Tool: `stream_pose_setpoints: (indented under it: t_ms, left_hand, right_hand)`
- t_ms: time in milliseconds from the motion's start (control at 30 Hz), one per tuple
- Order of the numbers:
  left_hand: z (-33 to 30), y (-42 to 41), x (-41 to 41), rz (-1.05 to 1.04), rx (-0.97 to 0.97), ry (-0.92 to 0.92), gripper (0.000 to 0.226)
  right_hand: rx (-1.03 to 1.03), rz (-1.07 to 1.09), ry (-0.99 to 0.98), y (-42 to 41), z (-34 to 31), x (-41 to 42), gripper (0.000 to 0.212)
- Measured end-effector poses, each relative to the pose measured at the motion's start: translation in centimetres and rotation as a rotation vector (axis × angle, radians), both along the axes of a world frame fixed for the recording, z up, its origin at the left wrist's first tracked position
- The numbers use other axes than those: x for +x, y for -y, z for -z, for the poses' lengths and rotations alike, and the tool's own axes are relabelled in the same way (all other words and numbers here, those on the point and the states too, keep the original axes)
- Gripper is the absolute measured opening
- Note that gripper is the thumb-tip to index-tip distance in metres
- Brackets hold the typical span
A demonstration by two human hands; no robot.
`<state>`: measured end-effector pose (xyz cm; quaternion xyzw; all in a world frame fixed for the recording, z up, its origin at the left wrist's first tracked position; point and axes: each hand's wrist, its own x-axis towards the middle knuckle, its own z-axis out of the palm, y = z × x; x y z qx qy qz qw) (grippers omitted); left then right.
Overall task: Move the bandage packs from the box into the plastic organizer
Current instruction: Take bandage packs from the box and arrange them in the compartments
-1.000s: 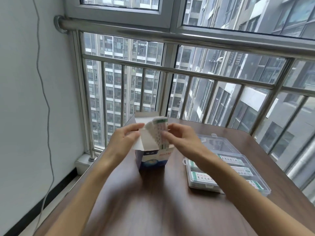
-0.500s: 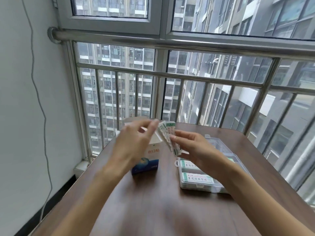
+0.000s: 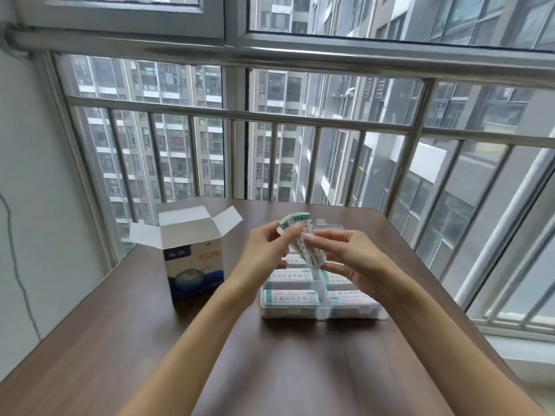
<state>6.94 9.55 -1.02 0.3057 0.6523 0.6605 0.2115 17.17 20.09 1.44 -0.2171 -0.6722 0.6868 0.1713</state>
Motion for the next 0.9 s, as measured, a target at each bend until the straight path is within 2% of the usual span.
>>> stream_pose_setpoints:
  t_ms: [133, 267, 400, 600, 900]
  left_hand:
    - [0.2, -0.9, 0.4, 0.071, -0.027, 0.037, 0.014]
    - [0.6, -1.5, 0.6, -0.010, -0.036, 0.010, 0.015]
    - [0.8, -2.0, 1.1, -0.091, 0.031, 0.031, 0.014]
    - [0.9, -2.3, 1.6, -0.024, 0.084, 0.159, 0.013]
    - [0.9, -1.7, 1.1, -0.064, 0.062, 0.073, 0.014]
  right_hand:
    - [-0.050, 0.069, -0.029, -1.0, 0.8, 0.2, 0.015]
    - [-0.079, 0.131, -0.031, -1.5, 2.1, 0.4, 0.020]
    - [-0.117, 0.189, -0.092, -1.6, 2.4, 0.7, 0.018]
    - [-0.230, 0.196, -0.135, -1.8, 2.7, 0.7, 0.010]
    - [-0.129, 0.178, -0.128, -1.3, 2.9, 0.5, 0.013]
